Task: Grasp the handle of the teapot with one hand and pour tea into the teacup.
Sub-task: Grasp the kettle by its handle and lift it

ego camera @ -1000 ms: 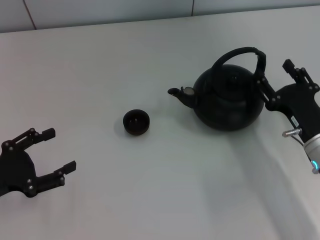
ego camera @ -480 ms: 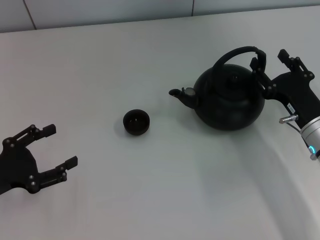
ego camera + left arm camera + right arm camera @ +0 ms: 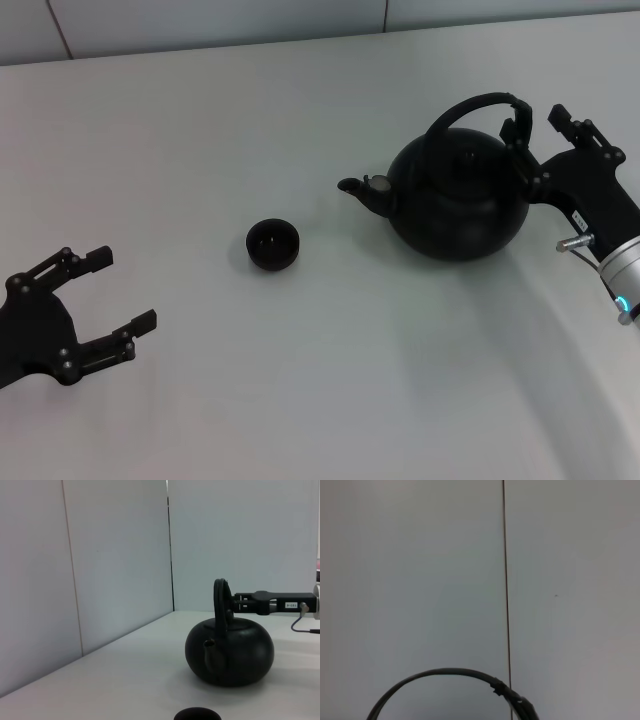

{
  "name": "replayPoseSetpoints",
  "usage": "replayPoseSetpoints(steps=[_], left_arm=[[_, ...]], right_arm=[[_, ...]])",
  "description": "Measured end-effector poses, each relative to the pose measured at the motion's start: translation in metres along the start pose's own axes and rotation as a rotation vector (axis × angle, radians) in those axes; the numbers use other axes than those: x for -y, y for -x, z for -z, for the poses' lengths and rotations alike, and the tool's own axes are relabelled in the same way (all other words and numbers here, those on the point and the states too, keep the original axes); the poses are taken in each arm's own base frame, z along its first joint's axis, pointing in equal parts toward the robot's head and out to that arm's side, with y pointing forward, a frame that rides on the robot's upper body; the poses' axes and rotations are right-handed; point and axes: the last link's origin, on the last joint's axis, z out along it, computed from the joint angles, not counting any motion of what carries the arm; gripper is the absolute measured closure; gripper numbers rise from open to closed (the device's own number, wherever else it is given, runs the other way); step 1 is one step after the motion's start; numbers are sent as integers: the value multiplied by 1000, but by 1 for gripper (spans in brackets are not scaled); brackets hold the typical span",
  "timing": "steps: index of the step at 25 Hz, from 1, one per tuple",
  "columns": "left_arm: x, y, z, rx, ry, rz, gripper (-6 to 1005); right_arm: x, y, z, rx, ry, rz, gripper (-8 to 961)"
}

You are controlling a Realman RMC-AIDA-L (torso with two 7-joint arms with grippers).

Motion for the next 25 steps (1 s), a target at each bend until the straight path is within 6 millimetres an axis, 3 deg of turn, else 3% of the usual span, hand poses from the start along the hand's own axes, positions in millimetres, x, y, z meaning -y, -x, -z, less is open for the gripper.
replayPoseSetpoints(steps=[2,16,22,25], left_arm=[[0,-1,0,-6,-2,2,136],[-2,0,0,-12,-6,2,135],[-4,1,0,-11,-9,6,135],[-4,1,-1,-11,-9,8,135]], right_arm=[[0,0,1,-1,-1,-10,282],[-4,0,-3,-2,11,-19,731],[-5,2,-3,9,11,-28,862],[-6,4,-3,26,18,-30,861]])
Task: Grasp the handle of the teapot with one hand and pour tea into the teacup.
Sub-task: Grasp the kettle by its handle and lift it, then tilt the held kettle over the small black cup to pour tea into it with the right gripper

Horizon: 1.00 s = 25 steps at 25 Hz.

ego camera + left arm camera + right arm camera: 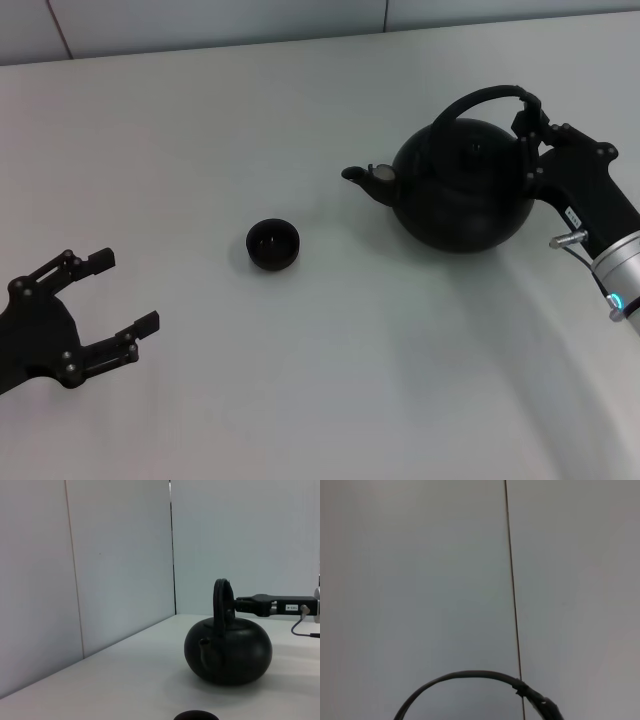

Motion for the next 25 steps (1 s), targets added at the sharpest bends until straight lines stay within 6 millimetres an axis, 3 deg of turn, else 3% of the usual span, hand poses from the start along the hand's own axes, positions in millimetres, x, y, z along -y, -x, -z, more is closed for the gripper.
replayPoseSetpoints(steps=[18,25], left_arm=[[0,0,0,1,-1,1,135],[0,0,0,1,-1,1,135]], right_arm=[[0,13,-6,65,59,1,862],[-3,19,-19,60,162,52,862]])
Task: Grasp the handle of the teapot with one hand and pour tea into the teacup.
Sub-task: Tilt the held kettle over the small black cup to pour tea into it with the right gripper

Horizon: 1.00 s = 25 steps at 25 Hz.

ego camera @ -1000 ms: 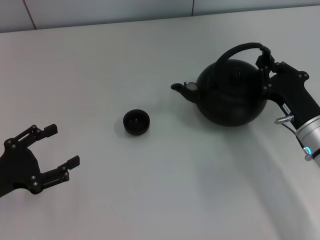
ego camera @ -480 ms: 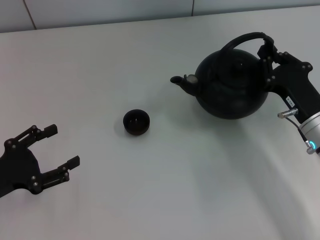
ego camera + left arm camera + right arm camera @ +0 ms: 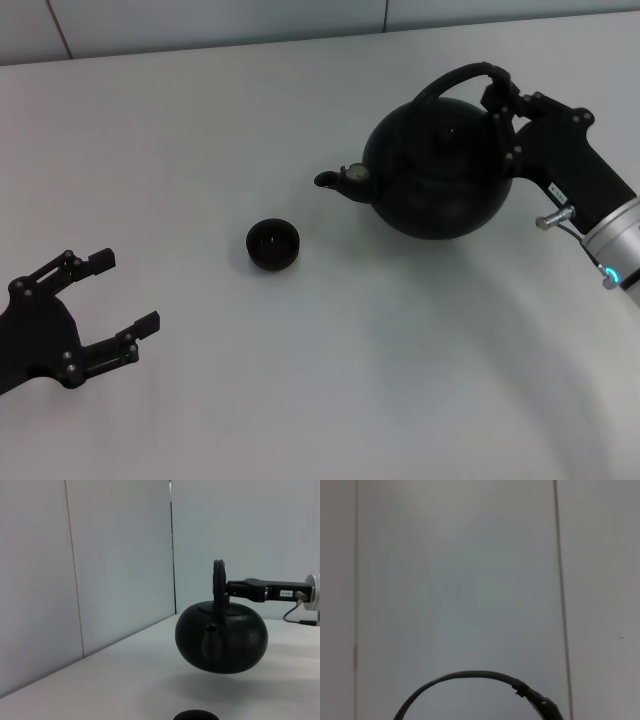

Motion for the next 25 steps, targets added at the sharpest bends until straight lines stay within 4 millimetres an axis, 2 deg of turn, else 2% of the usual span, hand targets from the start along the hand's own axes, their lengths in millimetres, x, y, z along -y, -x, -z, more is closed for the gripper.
replayPoseSetpoints(steps=[4,13,25], left_arm=[[0,0,0,0,0,0,135],[-1,0,-1,-3,-1,2,135],[0,-1,-1,-13,-7,3,136]], right_arm=[[5,4,-12,-12,68,23,862],[2,12,-39,-32,176,79,863],[-1,13,-59,-65,209,119,863]])
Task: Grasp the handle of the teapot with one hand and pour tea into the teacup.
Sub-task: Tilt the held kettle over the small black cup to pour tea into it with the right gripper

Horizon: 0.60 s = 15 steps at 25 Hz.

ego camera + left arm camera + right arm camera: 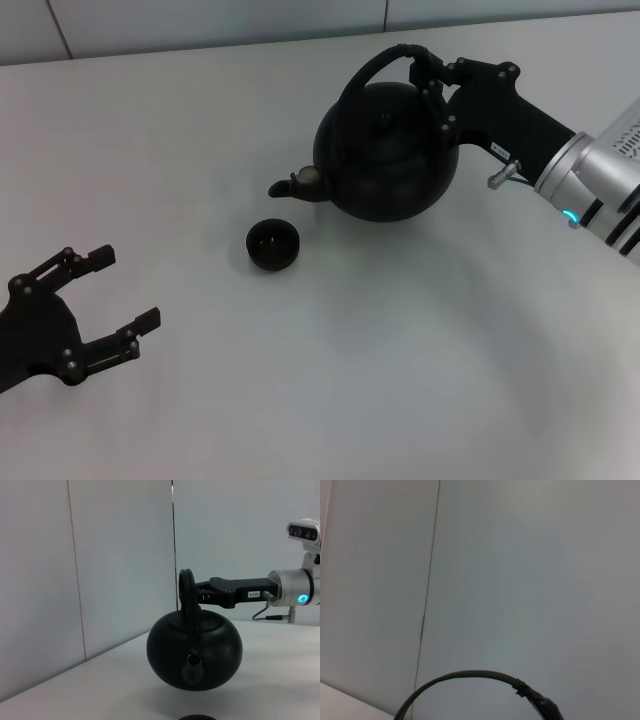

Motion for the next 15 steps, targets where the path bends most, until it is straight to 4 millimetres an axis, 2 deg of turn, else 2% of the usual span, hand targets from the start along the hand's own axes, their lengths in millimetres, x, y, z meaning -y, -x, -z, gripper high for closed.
replayPoseSetpoints(steps=[15], left_arm=[[-1,1,0,-1,-1,2,136]], right_arm=[[1,3,-5,-3,19,55,862]])
